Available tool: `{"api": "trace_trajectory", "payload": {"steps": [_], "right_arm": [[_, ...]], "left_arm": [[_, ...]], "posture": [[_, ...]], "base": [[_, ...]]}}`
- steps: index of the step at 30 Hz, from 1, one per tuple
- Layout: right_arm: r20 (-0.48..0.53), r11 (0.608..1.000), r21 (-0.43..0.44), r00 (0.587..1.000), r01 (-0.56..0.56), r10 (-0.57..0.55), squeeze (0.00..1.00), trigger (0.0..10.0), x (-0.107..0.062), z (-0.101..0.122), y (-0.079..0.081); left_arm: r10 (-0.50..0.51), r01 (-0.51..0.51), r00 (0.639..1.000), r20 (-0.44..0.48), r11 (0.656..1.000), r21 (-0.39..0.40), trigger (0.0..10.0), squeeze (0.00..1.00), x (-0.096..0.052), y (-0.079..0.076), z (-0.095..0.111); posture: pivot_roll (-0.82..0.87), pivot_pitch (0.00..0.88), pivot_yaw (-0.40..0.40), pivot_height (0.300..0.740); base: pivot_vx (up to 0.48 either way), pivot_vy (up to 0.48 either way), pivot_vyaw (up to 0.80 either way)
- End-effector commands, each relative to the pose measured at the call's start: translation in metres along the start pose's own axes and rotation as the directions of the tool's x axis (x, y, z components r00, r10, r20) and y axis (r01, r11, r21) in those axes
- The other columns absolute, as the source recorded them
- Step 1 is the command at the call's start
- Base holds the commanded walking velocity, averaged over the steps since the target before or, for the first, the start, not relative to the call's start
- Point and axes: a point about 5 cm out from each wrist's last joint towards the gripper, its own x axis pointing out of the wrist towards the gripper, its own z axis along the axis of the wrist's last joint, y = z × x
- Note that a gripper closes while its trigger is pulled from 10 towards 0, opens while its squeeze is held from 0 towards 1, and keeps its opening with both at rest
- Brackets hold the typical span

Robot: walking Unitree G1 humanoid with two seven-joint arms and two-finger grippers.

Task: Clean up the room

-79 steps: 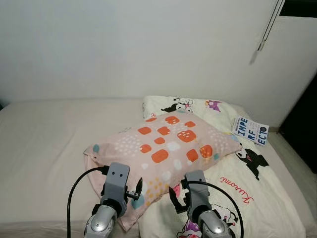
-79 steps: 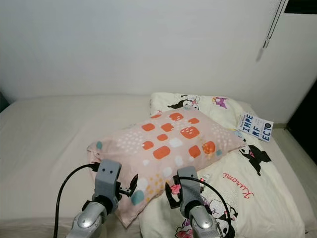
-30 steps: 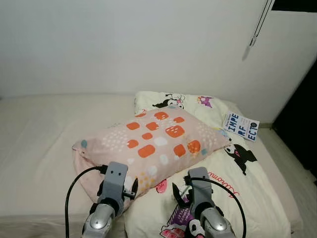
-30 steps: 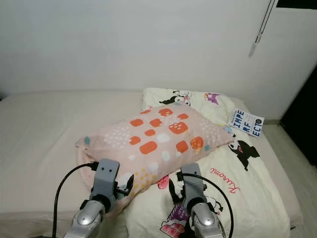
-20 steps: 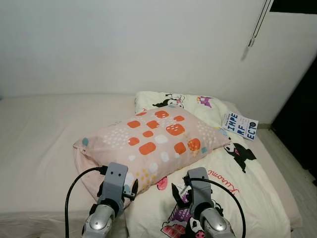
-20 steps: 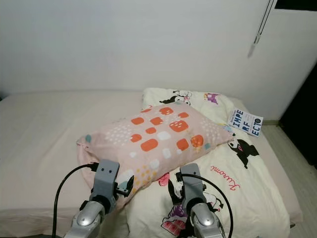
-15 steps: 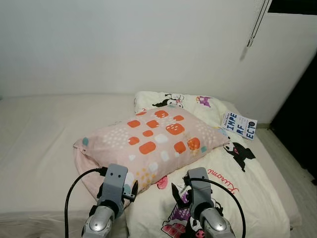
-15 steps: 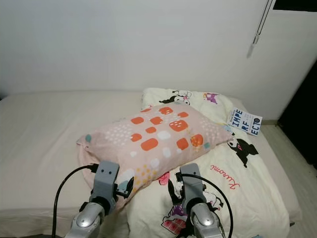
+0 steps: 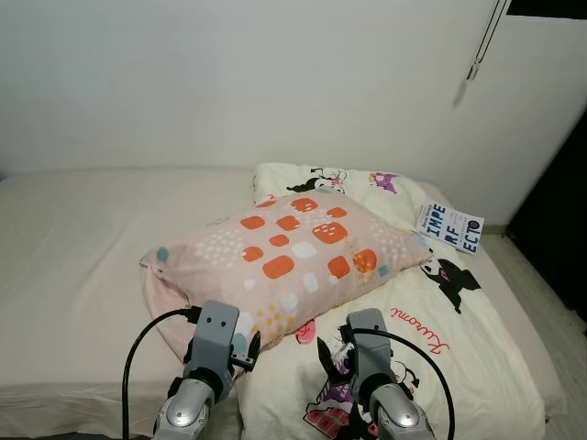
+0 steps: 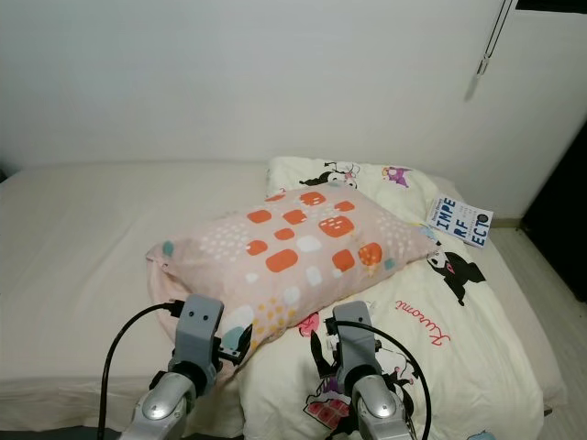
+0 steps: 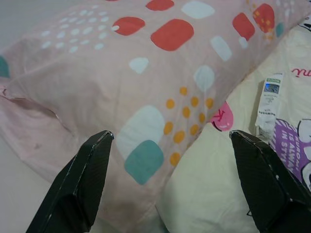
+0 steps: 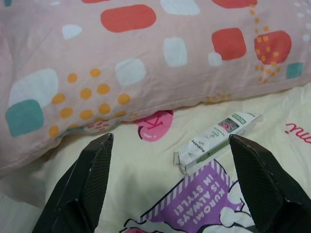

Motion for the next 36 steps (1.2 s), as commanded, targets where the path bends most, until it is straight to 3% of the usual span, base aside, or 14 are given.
{"api": "trace_trajectory", "payload": {"steps": [1, 20, 36], "right_arm": [[-0.005, 1.000, 0.015, 1.000, 0.010, -0.010, 0.00, 10.0, -0.003, -0.004, 0.000], [-0.003, 0.999, 0.033, 1.000, 0.020, -0.020, 0.00, 10.0, -0.004, -0.004, 0.000], [0.010, 0.999, 0.039, 1.000, 0.030, -0.030, 0.00, 10.0, -0.001, 0.001, 0.001]], "left_arm": [[-0.002, 0.002, 1.000, -0.022, 1.000, 0.000, 10.0, 0.00, -0.003, 0.001, -0.004], [-0.009, 0.009, 1.000, -0.017, 1.000, 0.007, 10.0, 0.00, -0.003, 0.003, -0.001], [0.030, -0.030, 0.999, -0.014, 1.000, 0.010, 10.0, 0.00, -0.003, 0.019, 0.006]], "posture": [[-0.03, 0.148, 0.008, 0.652], [-0.01, 0.162, 0.021, 0.652], [0.01, 0.185, 0.044, 0.652]], "base": [[0.000, 0.000, 0.00], [0.000, 0.000, 0.00], [0.000, 0.000, 0.00]]}}
